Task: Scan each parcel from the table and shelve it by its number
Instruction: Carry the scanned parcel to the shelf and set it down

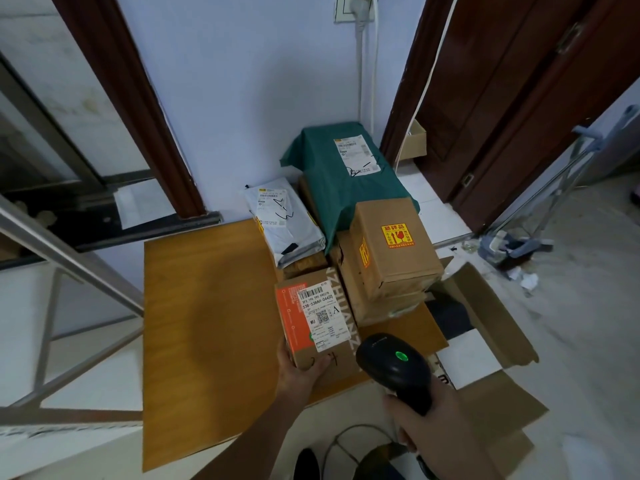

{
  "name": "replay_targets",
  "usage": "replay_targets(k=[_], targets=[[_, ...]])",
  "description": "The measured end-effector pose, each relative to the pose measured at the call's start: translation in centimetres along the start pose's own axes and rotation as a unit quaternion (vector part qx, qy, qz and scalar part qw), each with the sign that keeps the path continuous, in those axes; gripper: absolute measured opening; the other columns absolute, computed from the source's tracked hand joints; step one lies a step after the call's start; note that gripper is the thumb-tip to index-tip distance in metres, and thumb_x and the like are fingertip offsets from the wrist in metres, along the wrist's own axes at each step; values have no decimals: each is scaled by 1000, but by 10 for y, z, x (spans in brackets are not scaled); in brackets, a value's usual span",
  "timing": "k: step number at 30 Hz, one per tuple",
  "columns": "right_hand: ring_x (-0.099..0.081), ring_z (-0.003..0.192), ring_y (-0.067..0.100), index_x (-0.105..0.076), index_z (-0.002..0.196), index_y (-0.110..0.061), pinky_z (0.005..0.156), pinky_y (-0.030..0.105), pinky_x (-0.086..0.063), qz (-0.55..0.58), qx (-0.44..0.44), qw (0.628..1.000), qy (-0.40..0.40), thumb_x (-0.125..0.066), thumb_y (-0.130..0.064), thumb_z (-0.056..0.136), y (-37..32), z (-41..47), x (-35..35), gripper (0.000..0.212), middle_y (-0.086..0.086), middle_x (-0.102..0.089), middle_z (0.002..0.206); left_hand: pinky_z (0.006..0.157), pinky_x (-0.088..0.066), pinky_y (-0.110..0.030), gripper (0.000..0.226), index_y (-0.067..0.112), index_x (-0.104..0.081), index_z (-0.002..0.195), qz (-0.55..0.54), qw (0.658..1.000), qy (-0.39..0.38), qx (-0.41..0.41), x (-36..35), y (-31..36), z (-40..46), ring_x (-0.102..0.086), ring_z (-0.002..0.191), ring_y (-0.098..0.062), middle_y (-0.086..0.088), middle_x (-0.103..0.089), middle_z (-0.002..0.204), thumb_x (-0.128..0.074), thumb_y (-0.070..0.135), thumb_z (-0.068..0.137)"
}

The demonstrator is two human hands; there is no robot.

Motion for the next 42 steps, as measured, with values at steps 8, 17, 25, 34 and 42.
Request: replay_targets(k=[8,17,25,34,42], targets=[[-63,43,15,-61,96,-15,48,25,-49,0,-32,999,-7,-78,-8,79,10,-6,-4,26,10,-66,55,94,-49,-33,136,39,-12,162,-24,998,-46,22,7,-19,2,-53,131,-22,10,-56,135,-100,48,59],[-61,42,10,-63,88,-6,45,18,-49,-12,4,1000,-17,-74,-12,85,-3,-21,-5,13,1,-62,47,104,-55,-51,136,40,-25,147,-26,997,-62,34,36,-3,-5,-62,120,-26,-6,-62,132,-103,54,37],[-64,50,10,-58,97,-27,53,24,-49,3,110,994,-11,-66,-26,92,-63,-44,-26,9,5,-68,59,76,-63,-31,123,38,-25,144,-34,997,-47,-46,92,46,-44,-67,110,-18,-2,-63,128,-99,47,46],[-67,54,9,-58,93,-20,51,18,-52,-27,268,963,5,-63,-21,94,-127,-61,-65,5,3,-65,70,77,-62,-25,125,47,-13,152,-6,984,-38,-173,135,105,-76,-61,124,-22,6,-53,141,-97,54,60],[-66,55,5,-59,95,-21,48,12,-47,-17,300,953,41,-65,-18,94,-141,-76,-90,7,-2,-63,65,86,-58,-24,129,49,-11,153,0,972,-41,-231,154,129,-92,-54,118,0,15,-50,139,-97,55,57]])
Point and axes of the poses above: each hand's wrist, its own z-axis towards the middle knuckle, its own x-axis out of the back of the hand, y = z × x, the point moved 1 cm from there along z, towards the middle knuckle
